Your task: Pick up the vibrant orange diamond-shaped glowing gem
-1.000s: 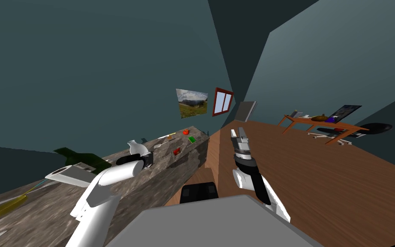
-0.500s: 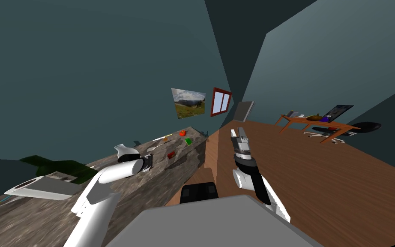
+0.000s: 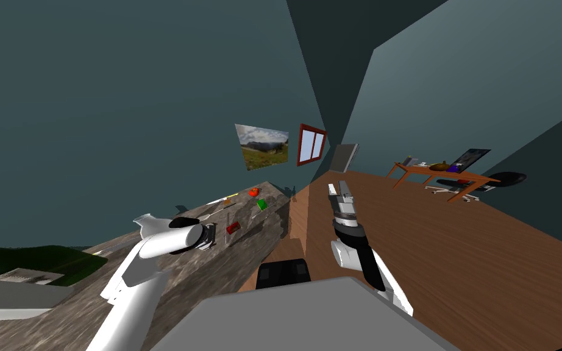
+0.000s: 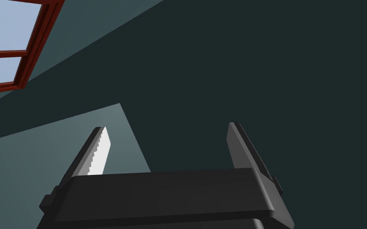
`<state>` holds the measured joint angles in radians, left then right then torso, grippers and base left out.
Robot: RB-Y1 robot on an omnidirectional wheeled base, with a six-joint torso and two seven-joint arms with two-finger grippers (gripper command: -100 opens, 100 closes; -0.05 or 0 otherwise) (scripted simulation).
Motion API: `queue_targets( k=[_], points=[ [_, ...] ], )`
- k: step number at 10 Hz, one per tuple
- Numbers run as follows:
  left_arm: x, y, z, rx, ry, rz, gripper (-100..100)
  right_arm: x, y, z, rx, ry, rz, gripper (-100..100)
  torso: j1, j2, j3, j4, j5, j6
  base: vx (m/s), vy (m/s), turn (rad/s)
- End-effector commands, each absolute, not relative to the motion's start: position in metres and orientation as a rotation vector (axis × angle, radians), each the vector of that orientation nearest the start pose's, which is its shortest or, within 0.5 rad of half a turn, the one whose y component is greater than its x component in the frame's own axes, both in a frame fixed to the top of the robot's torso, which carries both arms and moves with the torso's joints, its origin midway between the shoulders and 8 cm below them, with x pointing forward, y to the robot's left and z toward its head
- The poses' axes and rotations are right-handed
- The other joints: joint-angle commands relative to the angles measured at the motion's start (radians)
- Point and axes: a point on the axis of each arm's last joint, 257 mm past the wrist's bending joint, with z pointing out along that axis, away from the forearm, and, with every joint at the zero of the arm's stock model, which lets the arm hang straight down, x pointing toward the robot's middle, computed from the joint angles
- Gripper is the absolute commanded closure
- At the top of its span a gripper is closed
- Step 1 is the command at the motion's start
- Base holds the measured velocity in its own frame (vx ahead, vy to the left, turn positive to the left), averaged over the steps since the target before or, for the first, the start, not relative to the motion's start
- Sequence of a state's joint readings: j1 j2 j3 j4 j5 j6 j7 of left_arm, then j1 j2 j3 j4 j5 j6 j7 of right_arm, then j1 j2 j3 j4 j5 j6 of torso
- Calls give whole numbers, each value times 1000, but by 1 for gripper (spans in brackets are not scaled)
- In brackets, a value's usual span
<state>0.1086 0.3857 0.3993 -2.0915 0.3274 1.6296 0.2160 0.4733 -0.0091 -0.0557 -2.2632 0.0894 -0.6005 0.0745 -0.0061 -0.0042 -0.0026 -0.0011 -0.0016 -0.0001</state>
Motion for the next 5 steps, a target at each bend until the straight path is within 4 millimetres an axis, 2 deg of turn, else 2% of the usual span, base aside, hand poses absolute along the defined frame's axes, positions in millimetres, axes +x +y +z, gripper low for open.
queue_targets(
  k=[1, 5],
  points=[
    [326, 445, -298, -2315, 1459, -307, -100, 331, -277, 43, 473, 613, 1156, 0, 0, 0, 0, 0, 0, 0, 59, -62, -24],
    [310, 443, -302, -2390, 1472, -244, -100, 331, -277, 43, 473, 613, 1156, 0, 2, 2, 1, 0, 0, 0, 58, -63, -35]
  ],
)
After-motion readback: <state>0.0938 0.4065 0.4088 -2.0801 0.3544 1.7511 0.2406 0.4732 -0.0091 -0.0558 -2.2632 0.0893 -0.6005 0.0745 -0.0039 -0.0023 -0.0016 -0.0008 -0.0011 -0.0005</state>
